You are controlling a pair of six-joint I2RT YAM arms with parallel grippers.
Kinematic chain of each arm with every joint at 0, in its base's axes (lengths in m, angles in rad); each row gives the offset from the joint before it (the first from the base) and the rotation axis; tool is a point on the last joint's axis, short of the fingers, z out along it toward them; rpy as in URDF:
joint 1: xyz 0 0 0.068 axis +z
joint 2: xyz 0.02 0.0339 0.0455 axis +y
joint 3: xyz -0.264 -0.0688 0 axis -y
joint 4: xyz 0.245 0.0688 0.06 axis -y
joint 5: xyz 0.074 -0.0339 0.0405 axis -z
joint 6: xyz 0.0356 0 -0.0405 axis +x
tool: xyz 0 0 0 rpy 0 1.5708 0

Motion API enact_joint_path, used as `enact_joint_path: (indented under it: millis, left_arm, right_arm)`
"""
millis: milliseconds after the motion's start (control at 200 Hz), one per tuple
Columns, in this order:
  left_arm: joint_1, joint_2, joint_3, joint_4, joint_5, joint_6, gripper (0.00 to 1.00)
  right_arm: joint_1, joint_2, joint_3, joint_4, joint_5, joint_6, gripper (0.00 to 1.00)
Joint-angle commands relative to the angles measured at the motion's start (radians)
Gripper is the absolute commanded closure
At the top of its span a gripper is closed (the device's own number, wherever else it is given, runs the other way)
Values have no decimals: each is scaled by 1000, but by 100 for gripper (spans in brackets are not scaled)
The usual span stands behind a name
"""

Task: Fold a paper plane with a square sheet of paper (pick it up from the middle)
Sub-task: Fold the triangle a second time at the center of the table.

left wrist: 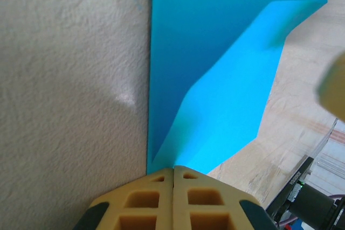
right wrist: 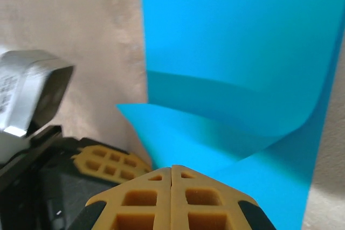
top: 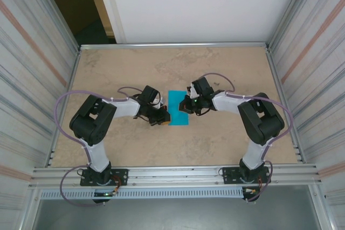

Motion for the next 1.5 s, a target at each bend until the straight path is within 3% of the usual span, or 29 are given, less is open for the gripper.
enact_joint_path:
  millis: [0,145,822,1072,1288,1493]
  left_arm:
    - [-2,36,-12,-82,-39,10,100]
    - [-1,32,-10,-86,-41,10,100]
    - [0,-2,-10,-106,-35,10,100]
    - [0,-41,23,20,44,-23,97]
    - [-1,30,43,17,33,-45,97]
    - [-1,46,24,-103,-37,-34,99]
  right_arm:
    - [32,-5,32,-70,-5,-111,100]
    - [77,52,66,-53,-3,-90,100]
    - [46,163,37,8,-34,-52,100]
    - [47,181,33,-14,-16,-57,100]
    - [48,186,33,-5,-26,-50,100]
    - [38,186,31,0,-33,-64,100]
